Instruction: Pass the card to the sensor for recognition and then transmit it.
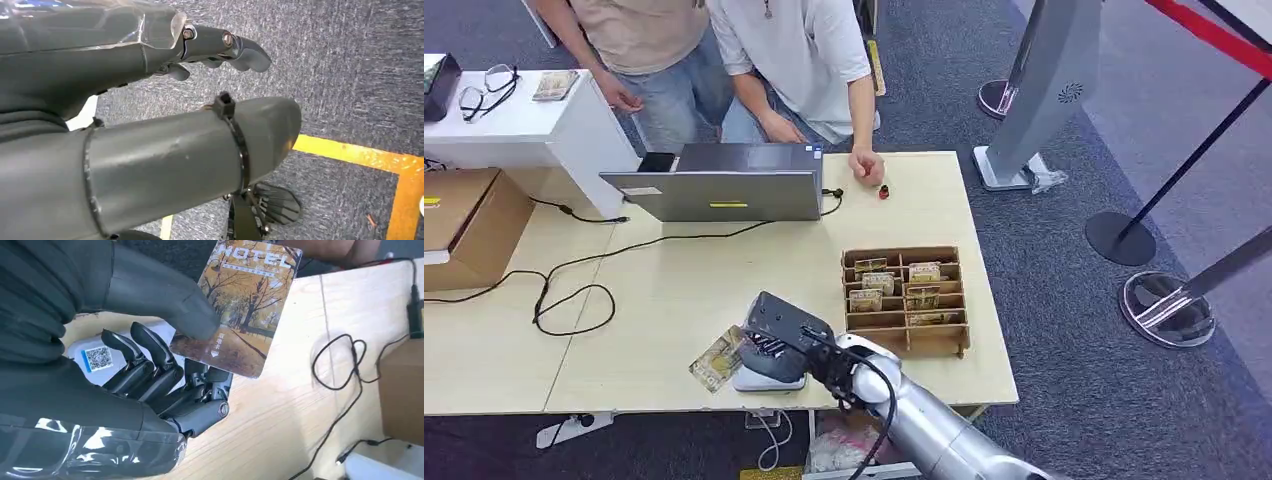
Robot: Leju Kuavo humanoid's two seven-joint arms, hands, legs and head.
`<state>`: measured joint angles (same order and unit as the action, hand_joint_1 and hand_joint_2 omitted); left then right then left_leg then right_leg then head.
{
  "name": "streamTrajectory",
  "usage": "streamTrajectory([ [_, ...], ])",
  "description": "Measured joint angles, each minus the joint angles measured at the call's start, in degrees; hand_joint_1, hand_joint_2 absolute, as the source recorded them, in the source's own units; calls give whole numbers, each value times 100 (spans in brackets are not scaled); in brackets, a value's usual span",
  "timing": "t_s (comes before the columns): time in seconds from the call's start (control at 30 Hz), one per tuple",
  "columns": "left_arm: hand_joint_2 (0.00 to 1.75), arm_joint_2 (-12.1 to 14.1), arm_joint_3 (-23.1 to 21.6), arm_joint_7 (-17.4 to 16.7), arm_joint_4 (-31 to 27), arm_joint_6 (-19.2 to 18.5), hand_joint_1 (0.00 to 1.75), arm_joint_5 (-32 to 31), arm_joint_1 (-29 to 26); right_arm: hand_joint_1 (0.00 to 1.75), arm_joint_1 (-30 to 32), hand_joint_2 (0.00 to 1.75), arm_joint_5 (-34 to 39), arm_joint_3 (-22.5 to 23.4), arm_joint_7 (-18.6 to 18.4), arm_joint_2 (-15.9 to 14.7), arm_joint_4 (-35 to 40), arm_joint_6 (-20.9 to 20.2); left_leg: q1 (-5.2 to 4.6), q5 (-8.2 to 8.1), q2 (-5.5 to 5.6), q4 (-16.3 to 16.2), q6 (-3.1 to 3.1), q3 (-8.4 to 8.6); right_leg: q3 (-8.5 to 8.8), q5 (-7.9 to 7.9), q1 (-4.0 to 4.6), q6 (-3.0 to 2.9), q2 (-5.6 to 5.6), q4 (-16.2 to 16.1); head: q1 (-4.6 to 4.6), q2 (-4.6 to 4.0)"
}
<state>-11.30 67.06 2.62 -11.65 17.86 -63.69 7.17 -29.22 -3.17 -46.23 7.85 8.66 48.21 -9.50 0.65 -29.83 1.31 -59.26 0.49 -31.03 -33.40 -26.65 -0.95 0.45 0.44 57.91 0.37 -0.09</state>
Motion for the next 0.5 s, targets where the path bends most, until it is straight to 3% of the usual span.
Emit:
streamTrajectory([
  [0.5, 0, 2, 0, -13, -2, -7, 0, 39, 6, 175, -142, 175, -841, -114, -68, 98, -607, 839, 0, 1, 0, 0, 0, 0, 0, 0, 0, -1, 0, 0, -2, 0],
])
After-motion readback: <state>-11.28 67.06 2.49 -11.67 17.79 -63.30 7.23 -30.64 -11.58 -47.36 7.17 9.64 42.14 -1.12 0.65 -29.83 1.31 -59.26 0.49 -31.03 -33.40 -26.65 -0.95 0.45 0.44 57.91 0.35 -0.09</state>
